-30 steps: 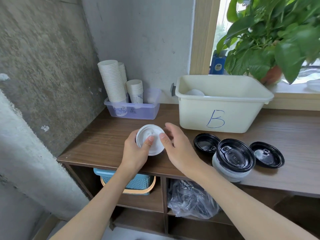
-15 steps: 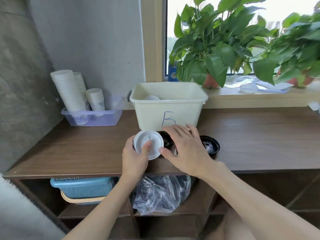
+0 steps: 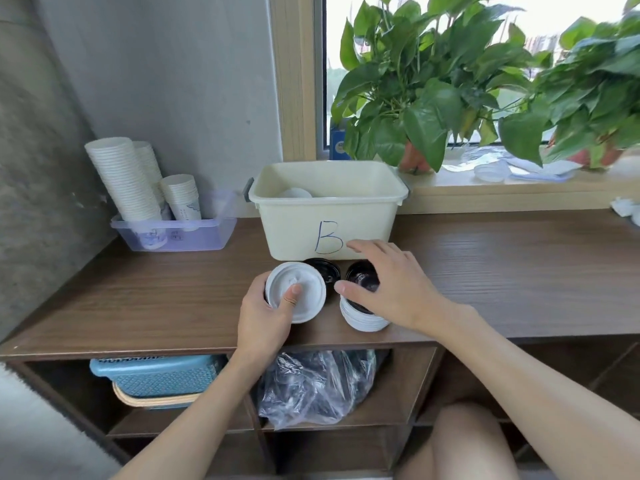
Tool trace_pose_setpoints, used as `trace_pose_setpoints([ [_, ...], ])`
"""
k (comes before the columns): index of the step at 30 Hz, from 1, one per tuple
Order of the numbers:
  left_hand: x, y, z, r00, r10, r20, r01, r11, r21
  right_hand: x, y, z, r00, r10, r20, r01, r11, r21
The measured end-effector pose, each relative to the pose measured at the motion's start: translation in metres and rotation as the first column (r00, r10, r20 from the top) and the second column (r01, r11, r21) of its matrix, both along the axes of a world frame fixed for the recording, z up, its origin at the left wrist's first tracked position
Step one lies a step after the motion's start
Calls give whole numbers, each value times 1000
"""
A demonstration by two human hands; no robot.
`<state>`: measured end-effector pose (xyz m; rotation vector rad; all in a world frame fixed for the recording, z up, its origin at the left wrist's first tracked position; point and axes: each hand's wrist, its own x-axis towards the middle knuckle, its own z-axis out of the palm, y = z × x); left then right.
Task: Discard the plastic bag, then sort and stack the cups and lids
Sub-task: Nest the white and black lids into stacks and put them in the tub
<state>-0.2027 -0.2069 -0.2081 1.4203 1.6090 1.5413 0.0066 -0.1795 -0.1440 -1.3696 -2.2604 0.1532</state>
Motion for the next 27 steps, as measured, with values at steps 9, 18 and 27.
trace_pose_setpoints([
  [9,0,-2,0,1000,-13,-19,12,999,-40,18,-11,-13,994,-6,-112,-9,990,-139],
  [18,-1,-1,-3,999,-27,-28,26,998,-60,47,4,-12,940,-208,-269,184,977,-111],
  [27,-1,2,-6,998,-22,-55,18,998,-62,58,9,-23,955,-274,-114,263,959,-102],
])
